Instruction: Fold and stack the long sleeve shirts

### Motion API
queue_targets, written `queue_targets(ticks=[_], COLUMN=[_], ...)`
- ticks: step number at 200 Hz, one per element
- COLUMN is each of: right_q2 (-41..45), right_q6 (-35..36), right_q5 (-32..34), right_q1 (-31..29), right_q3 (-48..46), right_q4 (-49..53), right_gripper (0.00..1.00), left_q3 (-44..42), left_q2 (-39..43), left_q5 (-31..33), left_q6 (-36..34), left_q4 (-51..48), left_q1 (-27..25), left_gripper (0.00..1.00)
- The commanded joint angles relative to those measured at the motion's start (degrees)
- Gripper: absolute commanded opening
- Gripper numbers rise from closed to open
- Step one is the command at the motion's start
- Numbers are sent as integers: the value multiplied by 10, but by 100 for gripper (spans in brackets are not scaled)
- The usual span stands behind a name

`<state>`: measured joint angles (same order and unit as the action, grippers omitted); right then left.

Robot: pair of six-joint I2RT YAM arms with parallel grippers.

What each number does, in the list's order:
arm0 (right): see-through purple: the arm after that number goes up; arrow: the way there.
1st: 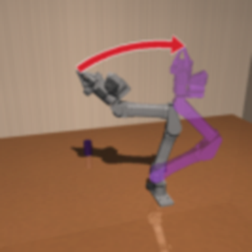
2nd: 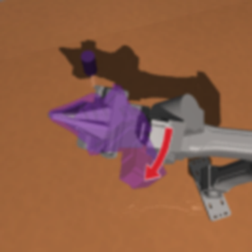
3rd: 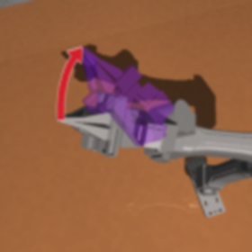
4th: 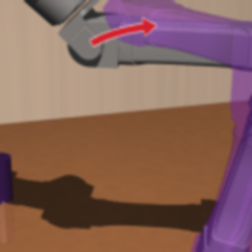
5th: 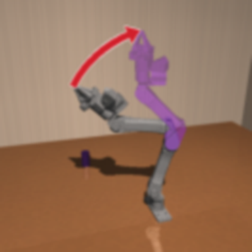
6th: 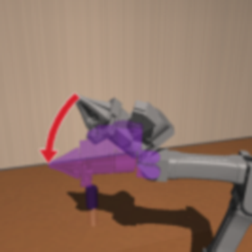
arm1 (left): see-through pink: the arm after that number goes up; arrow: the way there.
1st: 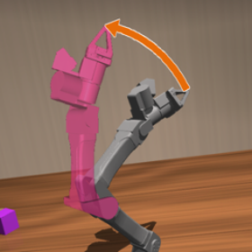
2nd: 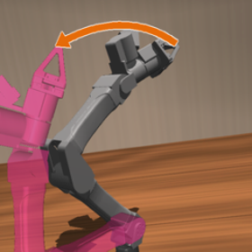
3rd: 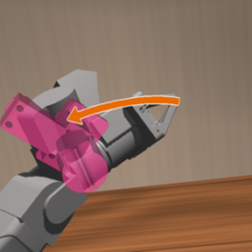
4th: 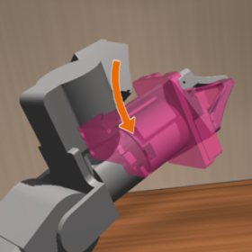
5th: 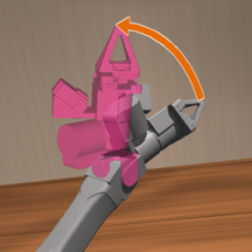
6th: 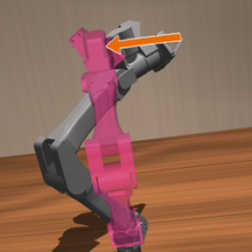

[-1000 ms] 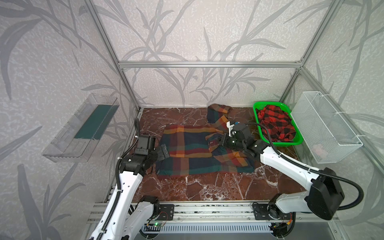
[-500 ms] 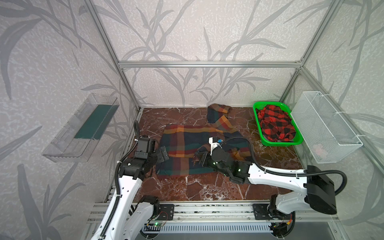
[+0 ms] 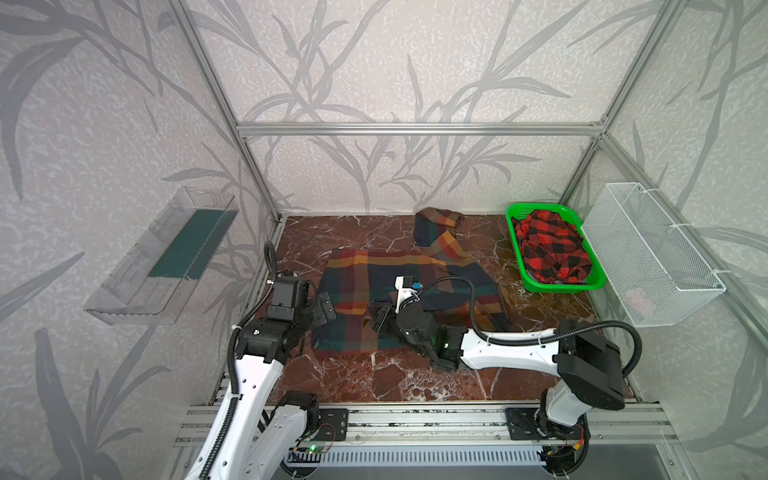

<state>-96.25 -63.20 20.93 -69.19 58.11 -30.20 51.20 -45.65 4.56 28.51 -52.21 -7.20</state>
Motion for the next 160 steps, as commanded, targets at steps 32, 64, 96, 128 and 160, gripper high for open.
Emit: queue_targets(ticks=[32,64,96,128,160], right_q2=[-65,-116,-145,-141,-147], right_q6=[20,14,20,44,65], right_q5=[51,59,77,66,76], right_q1=[-30,-37,-38,-40,-38], right_q3=[10,15,22,46,69], right_q4=[-73,-89,-113,-118,-152], right_gripper=[0,0,0,0,0], left_q3=[-11,-12,-12,-12,-12], left_q2=[13,11,13,14,22], left_q5=[17,18,20,22,29], left_q6=[0,1,1,1,3], left_q4=[3,3,2,3,3], left_q1=[-3,-3,-4,-3,-4], left_gripper=[99,99,99,99,99])
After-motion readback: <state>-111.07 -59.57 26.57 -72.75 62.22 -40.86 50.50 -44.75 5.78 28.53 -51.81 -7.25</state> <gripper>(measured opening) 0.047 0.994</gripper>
